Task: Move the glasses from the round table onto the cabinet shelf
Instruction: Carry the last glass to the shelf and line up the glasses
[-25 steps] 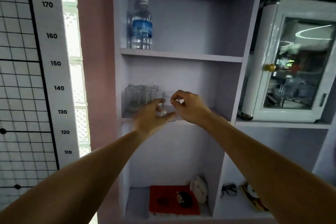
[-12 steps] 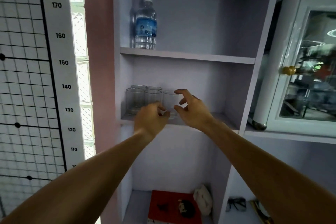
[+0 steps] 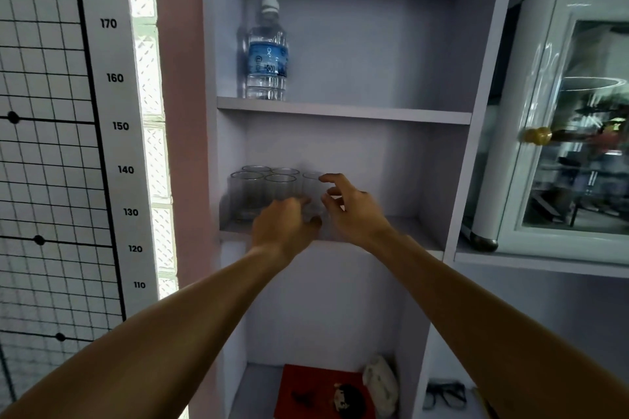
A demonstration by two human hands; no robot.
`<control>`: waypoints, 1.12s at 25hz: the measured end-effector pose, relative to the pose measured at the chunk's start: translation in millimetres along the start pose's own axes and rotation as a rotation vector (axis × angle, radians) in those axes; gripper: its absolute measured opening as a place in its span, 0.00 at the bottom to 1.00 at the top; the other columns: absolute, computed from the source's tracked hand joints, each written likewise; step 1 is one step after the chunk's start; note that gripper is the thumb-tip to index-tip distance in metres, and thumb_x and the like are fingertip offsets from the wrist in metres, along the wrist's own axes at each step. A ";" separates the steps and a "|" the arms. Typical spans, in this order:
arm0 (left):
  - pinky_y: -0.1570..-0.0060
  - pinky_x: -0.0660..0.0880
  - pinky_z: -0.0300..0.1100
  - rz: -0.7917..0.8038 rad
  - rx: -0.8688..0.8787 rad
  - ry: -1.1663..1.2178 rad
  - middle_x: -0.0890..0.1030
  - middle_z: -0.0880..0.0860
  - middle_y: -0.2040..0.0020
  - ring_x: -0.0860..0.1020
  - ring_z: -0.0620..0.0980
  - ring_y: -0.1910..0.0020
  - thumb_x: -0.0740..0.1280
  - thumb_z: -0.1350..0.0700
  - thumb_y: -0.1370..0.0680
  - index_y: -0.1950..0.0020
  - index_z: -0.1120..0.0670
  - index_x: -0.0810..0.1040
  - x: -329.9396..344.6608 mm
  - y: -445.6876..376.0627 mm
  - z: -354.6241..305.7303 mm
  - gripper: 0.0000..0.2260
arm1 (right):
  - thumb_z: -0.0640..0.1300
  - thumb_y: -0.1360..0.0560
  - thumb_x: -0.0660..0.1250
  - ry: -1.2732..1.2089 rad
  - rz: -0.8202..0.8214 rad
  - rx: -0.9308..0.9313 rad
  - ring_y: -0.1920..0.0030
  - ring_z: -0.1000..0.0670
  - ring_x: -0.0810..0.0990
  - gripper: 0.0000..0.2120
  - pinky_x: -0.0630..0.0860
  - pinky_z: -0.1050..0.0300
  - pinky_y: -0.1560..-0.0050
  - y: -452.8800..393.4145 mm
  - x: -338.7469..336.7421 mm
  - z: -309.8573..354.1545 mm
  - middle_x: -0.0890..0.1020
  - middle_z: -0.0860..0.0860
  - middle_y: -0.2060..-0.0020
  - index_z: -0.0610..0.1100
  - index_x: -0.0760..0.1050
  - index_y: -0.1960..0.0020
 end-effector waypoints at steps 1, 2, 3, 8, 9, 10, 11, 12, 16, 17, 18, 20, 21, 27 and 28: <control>0.61 0.80 0.47 0.015 0.006 -0.024 0.84 0.49 0.58 0.81 0.55 0.60 0.63 0.44 0.27 0.50 0.46 0.80 2.2 -1.7 -2.7 0.11 | 0.47 0.17 0.58 -0.014 0.000 -0.002 0.41 0.43 0.80 0.16 0.77 0.55 0.45 -0.7 0.6 -1.4 0.79 0.44 0.36 0.54 0.66 0.29; 0.62 0.79 0.47 0.042 0.016 -0.047 0.84 0.50 0.58 0.81 0.55 0.60 0.62 0.44 0.27 0.50 0.46 0.79 6.9 -3.1 -5.4 0.11 | 0.48 0.16 0.57 -0.032 0.006 0.001 0.40 0.43 0.80 0.16 0.76 0.57 0.46 -1.4 1.9 -3.5 0.79 0.44 0.36 0.54 0.67 0.29; 0.62 0.79 0.46 0.077 0.025 -0.071 0.84 0.50 0.57 0.81 0.55 0.61 0.62 0.43 0.27 0.49 0.46 0.79 12.1 -3.7 -7.9 0.12 | 0.48 0.16 0.56 -0.048 0.014 0.001 0.41 0.43 0.81 0.15 0.75 0.59 0.47 -2.0 3.6 -4.9 0.80 0.45 0.37 0.54 0.67 0.30; 0.62 0.79 0.46 0.145 0.011 -0.125 0.84 0.49 0.55 0.82 0.54 0.58 0.63 0.43 0.30 0.44 0.44 0.77 24.9 -10.9 -6.0 0.16 | 0.52 0.16 0.52 -0.069 0.016 0.043 0.52 0.46 0.82 0.17 0.77 0.59 0.53 -7.8 4.3 -10.7 0.82 0.45 0.47 0.54 0.66 0.29; 0.63 0.77 0.44 0.150 0.010 -0.125 0.84 0.49 0.55 0.82 0.54 0.58 0.63 0.44 0.30 0.45 0.44 0.77 24.6 -11.2 -7.1 0.15 | 0.53 0.16 0.51 -0.063 0.017 0.055 0.58 0.49 0.80 0.17 0.75 0.61 0.57 -8.6 3.2 -12.4 0.81 0.46 0.52 0.54 0.66 0.29; 0.65 0.74 0.43 0.149 0.010 -0.126 0.84 0.49 0.55 0.82 0.55 0.58 0.64 0.45 0.30 0.46 0.44 0.78 24.3 -12.1 -7.6 0.14 | 0.53 0.16 0.51 -0.055 0.016 0.058 0.62 0.52 0.77 0.17 0.72 0.63 0.61 -9.7 2.1 -13.8 0.79 0.48 0.56 0.53 0.67 0.29; 0.65 0.73 0.43 0.145 0.011 -0.122 0.84 0.49 0.55 0.82 0.55 0.58 0.64 0.45 0.30 0.47 0.45 0.78 22.0 -11.9 -8.6 0.13 | 0.53 0.16 0.51 -0.051 0.016 0.053 0.64 0.54 0.75 0.17 0.71 0.64 0.63 -10.5 1.6 -13.9 0.78 0.49 0.57 0.53 0.67 0.29; 0.65 0.72 0.42 0.142 0.010 -0.109 0.84 0.49 0.56 0.82 0.56 0.58 0.64 0.46 0.30 0.49 0.45 0.79 21.0 -12.0 -7.6 0.12 | 0.53 0.16 0.52 -0.051 0.012 0.044 0.62 0.52 0.76 0.16 0.73 0.62 0.61 -10.9 1.6 -13.6 0.78 0.49 0.57 0.53 0.67 0.30; 0.70 0.75 0.43 0.114 -0.007 0.012 0.78 0.50 0.73 0.78 0.52 0.71 0.65 0.43 0.27 0.69 0.53 0.76 8.7 -4.6 6.0 0.17 | 0.49 0.18 0.59 -0.033 -0.060 -0.007 0.49 0.45 0.81 0.14 0.80 0.50 0.49 -14.5 3.6 -11.1 0.81 0.47 0.43 0.51 0.71 0.33; 0.71 0.75 0.44 0.089 -0.009 0.000 0.76 0.50 0.75 0.76 0.51 0.73 0.65 0.42 0.26 0.71 0.54 0.75 2.0 -2.1 12.9 0.19 | 0.48 0.19 0.61 -0.026 -0.070 -0.030 0.50 0.46 0.82 0.14 0.81 0.50 0.50 -15.3 5.2 -6.1 0.81 0.47 0.43 0.50 0.72 0.34; 0.72 0.74 0.43 0.055 -0.007 -0.019 0.75 0.50 0.76 0.76 0.51 0.75 0.65 0.42 0.26 0.71 0.54 0.74 -6.0 0.7 21.5 0.20 | 0.48 0.20 0.62 -0.025 -0.076 -0.061 0.51 0.46 0.82 0.14 0.81 0.50 0.50 -16.3 8.2 0.7 0.81 0.47 0.44 0.50 0.73 0.35; 0.75 0.69 0.39 -0.025 -0.023 -0.005 0.76 0.51 0.76 0.76 0.50 0.75 0.67 0.43 0.25 0.71 0.55 0.74 -24.1 5.2 40.8 0.20 | 0.47 0.20 0.63 -0.033 -0.081 -0.116 0.50 0.46 0.82 0.15 0.81 0.50 0.48 -18.3 16.1 15.3 0.81 0.47 0.44 0.51 0.73 0.34; 0.74 0.68 0.38 -0.056 -0.035 0.020 0.77 0.50 0.75 0.76 0.49 0.74 0.68 0.44 0.25 0.70 0.54 0.75 -32.9 7.4 48.5 0.19 | 0.48 0.20 0.63 -0.039 -0.066 -0.127 0.49 0.45 0.82 0.16 0.80 0.51 0.46 -19.7 22.2 21.6 0.81 0.46 0.42 0.52 0.73 0.33; 0.67 0.71 0.31 -0.066 -0.048 0.102 0.83 0.43 0.62 0.80 0.41 0.64 0.69 0.46 0.25 0.57 0.48 0.78 -47.9 13.0 56.0 0.07 | 0.48 0.19 0.61 -0.049 0.010 -0.097 0.46 0.43 0.82 0.13 0.79 0.48 0.46 -32.7 48.6 36.6 0.82 0.44 0.43 0.47 0.73 0.36; 0.67 0.72 0.31 -0.069 -0.046 0.113 0.83 0.43 0.62 0.80 0.41 0.64 0.69 0.45 0.25 0.56 0.48 0.78 -47.4 13.2 56.1 0.07 | 0.47 0.19 0.62 -0.045 -0.006 -0.098 0.47 0.43 0.82 0.11 0.80 0.48 0.47 -33.5 47.6 37.3 0.83 0.44 0.44 0.46 0.74 0.38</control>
Point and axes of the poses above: each hand's wrist, its own y-axis away from the middle knuckle, its own x-axis out of the palm, z = x × y, the point moved 9 cm from there along -y, towards the middle knuckle
